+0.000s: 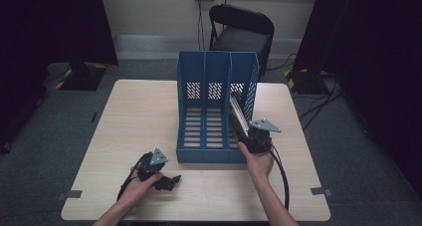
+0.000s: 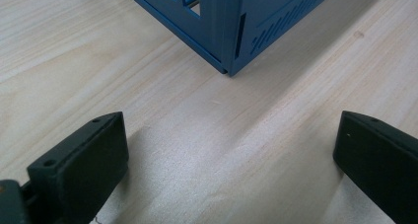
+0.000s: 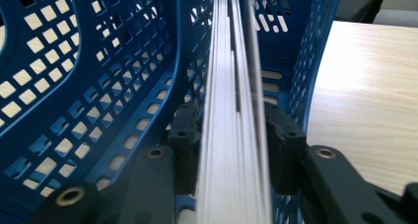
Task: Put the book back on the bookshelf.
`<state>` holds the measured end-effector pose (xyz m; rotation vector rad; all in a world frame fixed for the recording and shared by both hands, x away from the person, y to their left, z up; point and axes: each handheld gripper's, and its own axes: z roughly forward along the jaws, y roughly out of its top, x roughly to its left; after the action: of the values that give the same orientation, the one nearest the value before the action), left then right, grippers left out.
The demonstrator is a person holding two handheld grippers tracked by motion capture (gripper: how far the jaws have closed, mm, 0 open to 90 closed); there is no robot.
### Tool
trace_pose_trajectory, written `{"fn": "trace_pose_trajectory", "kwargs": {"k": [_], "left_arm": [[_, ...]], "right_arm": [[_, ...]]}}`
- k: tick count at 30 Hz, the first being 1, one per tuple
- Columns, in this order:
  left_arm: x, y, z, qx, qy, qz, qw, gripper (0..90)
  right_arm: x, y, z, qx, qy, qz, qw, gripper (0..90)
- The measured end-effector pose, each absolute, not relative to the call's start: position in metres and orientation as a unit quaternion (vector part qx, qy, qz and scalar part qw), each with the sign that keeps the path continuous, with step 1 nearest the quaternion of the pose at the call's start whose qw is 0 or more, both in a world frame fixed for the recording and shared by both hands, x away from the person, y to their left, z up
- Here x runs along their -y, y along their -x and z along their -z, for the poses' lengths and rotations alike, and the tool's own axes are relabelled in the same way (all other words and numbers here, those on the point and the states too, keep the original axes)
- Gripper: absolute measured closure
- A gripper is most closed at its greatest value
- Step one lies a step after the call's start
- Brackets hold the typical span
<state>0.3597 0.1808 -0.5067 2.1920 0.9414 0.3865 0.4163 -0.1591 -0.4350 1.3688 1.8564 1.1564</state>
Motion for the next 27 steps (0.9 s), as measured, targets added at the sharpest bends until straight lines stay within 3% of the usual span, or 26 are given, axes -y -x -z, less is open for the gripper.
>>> {"fn": "trace_pose_trajectory", "kwargs": {"k": [15, 16, 27], "left_arm": [[-0.181, -0.360, 0.507, -0.364, -0.848, -0.149, 0.355, 0.0], [-0.181, -0.360, 0.507, -0.364, -0.848, -0.149, 0.355, 0.0], [-0.181, -0.360, 0.507, -0.365, -0.848, -0.149, 0.355, 0.0]], "right_arm": [[0.160, -0.418, 0.444, -0.672, -0.520, -0.445, 0.285, 71.5], [0.159, -0.417, 0.443, -0.670, -0.521, -0.435, 0.300, 75.4], [0.156, -0.413, 0.445, -0.619, -0.566, -0.420, 0.347, 76.0]]}}
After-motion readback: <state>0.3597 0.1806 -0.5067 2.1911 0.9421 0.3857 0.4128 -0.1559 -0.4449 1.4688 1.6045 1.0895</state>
